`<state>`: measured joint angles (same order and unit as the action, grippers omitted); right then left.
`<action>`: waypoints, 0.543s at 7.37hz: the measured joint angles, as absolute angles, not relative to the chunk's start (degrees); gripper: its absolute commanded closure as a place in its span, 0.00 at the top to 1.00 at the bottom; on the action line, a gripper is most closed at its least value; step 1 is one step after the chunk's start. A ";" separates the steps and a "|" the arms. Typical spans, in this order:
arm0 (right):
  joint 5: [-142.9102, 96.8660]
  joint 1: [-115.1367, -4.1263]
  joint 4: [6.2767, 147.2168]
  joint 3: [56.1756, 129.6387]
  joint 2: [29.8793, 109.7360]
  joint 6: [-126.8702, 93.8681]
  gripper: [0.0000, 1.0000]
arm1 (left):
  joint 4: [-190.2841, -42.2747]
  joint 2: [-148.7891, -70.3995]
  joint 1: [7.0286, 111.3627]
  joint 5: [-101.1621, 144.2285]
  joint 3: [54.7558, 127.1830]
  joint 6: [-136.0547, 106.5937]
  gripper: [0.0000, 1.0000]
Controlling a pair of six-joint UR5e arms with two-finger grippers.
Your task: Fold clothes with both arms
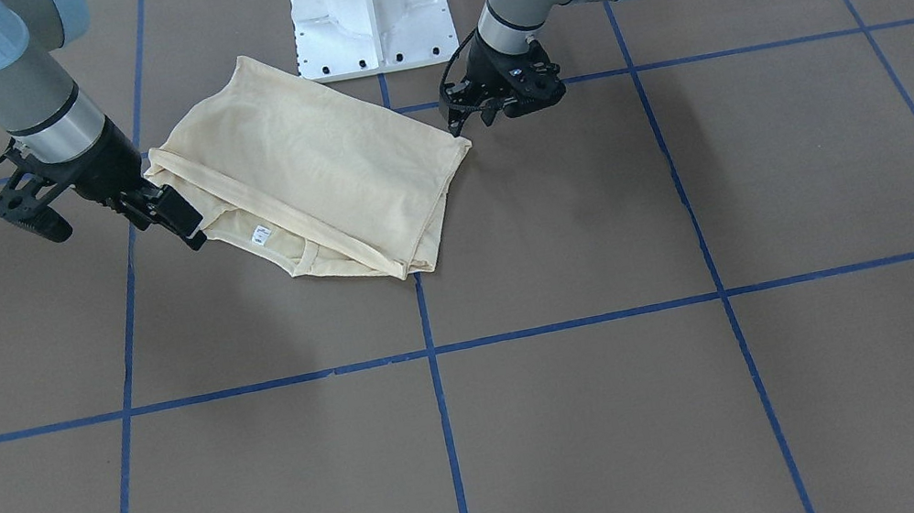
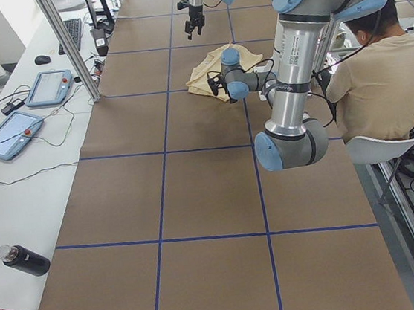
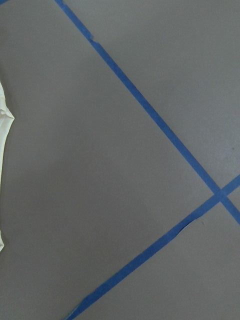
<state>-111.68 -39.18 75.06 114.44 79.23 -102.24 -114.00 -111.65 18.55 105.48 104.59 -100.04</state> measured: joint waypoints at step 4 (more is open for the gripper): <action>-111.41 -39.15 75.04 113.28 79.14 -102.22 1.00 | -114.32 -112.37 18.84 103.53 103.39 -98.26 0.59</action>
<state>-111.41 -39.15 75.04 113.28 79.14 -102.22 -114.32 -112.37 18.84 103.53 103.39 -98.26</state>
